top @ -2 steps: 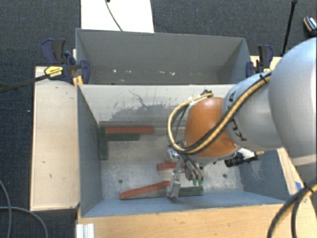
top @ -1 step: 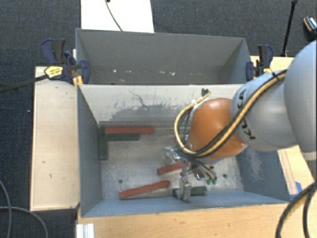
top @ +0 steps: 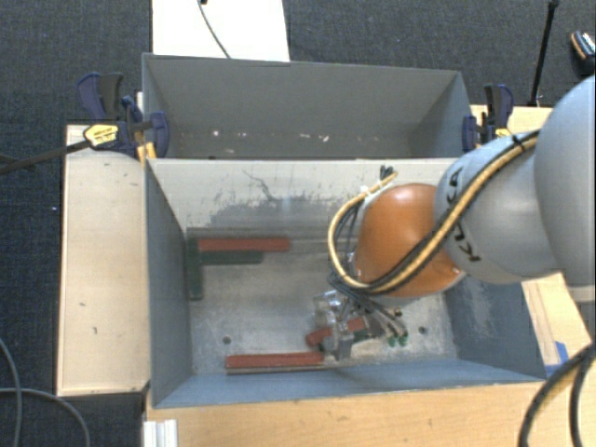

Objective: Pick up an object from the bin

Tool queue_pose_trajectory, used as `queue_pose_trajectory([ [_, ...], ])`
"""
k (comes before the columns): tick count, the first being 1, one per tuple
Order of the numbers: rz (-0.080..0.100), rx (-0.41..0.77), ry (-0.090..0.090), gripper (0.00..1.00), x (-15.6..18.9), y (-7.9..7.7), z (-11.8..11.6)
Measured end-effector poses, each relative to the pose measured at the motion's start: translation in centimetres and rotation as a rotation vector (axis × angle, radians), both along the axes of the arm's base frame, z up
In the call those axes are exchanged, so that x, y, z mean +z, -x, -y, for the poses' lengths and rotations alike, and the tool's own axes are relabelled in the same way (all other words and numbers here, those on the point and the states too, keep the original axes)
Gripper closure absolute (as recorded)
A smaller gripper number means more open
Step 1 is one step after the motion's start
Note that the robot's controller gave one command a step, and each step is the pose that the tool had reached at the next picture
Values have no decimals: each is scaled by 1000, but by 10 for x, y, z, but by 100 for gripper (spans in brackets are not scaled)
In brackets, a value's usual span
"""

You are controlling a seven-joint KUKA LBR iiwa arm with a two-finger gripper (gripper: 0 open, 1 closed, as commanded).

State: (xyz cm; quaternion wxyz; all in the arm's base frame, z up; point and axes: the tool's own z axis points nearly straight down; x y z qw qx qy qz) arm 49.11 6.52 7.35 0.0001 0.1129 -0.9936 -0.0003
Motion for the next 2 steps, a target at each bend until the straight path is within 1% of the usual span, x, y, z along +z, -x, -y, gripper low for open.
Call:
queue_pose_trajectory([
  [1,11,66,-6,100,1,7,18],
  [2,13,60,-2,0,-1,7,20],
])
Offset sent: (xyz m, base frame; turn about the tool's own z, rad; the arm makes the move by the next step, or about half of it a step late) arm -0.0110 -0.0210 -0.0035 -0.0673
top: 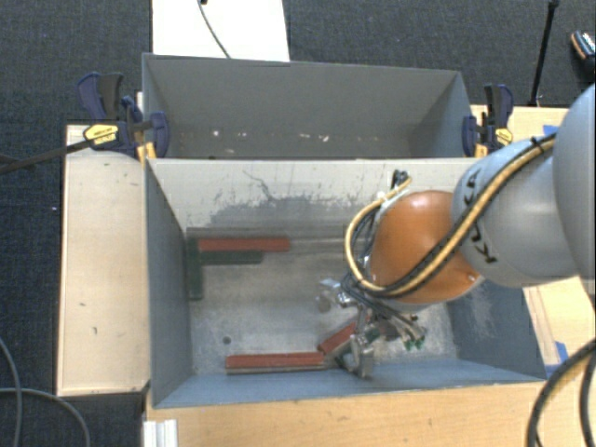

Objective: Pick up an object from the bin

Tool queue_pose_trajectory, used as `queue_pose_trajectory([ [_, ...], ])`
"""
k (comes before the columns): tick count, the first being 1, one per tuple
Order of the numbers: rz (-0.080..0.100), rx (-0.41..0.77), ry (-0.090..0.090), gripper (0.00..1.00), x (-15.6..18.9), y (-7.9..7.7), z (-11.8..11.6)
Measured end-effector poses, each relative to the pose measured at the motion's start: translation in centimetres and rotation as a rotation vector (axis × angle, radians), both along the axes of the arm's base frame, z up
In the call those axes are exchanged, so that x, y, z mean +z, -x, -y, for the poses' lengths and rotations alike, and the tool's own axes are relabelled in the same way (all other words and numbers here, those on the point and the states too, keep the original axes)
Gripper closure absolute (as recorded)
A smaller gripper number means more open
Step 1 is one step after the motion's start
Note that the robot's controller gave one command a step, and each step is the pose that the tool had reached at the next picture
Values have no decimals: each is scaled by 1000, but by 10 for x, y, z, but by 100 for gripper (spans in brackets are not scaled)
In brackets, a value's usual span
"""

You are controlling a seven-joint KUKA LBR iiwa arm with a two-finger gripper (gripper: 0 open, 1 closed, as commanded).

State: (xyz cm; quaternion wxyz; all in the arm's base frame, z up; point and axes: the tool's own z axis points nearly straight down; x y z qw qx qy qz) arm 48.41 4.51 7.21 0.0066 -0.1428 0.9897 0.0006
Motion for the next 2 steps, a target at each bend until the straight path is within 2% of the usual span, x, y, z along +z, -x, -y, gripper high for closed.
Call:
queue_pose_trajectory([
  [1,-9,-3,1,100,1,2,0],
  [2,-8,21,0,100,3,3,13],
])
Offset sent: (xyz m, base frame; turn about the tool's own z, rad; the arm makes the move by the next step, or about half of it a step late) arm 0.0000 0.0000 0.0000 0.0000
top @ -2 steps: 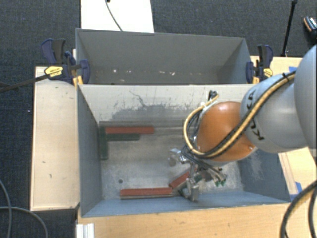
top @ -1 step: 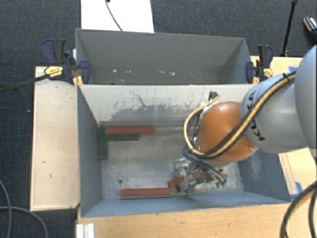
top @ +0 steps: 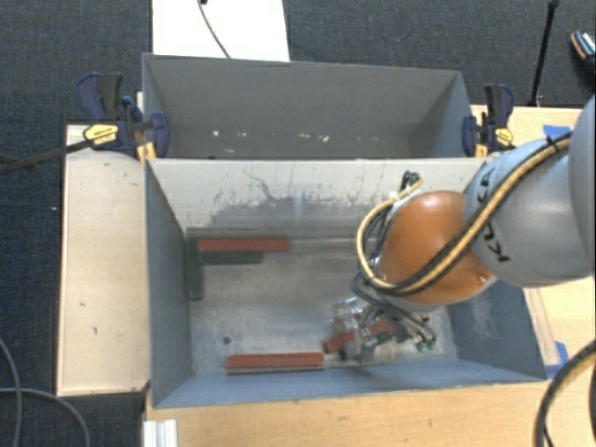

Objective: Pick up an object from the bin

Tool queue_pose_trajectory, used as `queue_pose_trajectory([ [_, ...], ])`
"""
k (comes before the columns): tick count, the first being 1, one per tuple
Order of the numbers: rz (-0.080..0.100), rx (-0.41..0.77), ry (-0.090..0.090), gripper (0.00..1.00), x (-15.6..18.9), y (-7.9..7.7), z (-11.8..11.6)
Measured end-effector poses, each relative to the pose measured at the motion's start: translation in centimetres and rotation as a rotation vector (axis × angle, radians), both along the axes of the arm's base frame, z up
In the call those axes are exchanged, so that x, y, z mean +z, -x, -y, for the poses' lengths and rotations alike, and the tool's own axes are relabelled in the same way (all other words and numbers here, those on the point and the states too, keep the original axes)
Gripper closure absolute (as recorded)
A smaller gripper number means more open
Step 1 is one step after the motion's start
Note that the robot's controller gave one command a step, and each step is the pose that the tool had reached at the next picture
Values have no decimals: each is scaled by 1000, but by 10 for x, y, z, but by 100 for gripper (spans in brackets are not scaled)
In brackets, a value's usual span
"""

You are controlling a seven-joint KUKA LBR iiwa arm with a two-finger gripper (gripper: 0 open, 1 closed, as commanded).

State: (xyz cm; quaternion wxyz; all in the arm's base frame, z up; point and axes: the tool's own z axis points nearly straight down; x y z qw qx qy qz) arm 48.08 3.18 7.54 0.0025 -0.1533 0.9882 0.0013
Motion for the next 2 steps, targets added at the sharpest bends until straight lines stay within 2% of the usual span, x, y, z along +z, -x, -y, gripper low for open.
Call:
queue_pose_trajectory([
  [1,9,-4,0,0,0,-2,1],
  [2,2,-8,1,100,-1,0,1],
])
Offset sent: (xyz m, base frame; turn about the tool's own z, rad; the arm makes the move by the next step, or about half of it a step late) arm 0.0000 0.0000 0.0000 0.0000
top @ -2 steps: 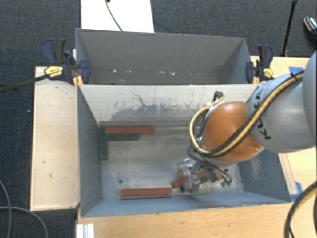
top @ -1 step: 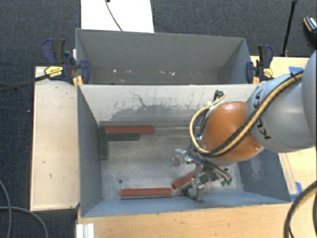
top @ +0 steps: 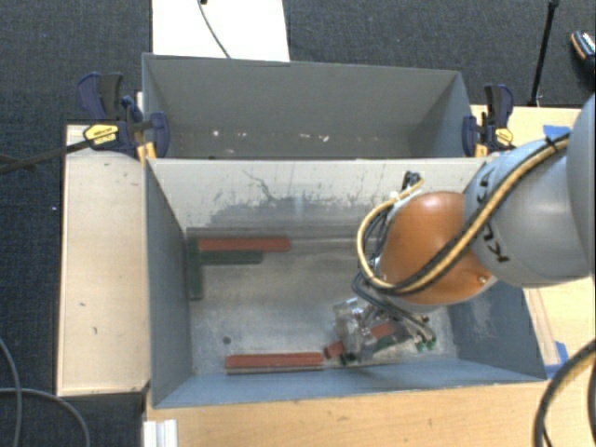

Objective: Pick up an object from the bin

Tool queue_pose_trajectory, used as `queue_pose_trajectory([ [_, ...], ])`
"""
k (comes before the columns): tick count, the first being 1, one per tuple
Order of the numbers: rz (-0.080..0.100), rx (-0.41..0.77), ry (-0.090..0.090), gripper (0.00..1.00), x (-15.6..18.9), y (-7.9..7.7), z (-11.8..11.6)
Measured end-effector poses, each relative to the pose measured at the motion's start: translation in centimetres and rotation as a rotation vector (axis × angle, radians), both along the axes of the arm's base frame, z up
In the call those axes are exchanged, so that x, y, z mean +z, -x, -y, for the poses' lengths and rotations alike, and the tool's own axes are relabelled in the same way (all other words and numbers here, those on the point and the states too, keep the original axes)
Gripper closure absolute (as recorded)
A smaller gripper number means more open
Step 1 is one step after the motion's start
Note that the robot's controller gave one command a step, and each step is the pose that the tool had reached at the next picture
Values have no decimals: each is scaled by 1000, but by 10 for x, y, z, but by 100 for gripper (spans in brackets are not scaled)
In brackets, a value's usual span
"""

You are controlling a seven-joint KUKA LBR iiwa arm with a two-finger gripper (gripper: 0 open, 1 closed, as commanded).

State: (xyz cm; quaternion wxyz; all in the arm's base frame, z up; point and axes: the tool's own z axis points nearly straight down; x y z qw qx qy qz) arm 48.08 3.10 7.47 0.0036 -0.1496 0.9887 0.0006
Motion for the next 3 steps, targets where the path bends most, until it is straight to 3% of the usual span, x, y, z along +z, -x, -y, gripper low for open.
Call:
queue_pose_trajectory([
  [1,7,-3,-1,0,0,-2,0],
  [2,-3,-4,1,100,1,1,0],
  [3,7,-6,-1,0,0,-2,0],
])
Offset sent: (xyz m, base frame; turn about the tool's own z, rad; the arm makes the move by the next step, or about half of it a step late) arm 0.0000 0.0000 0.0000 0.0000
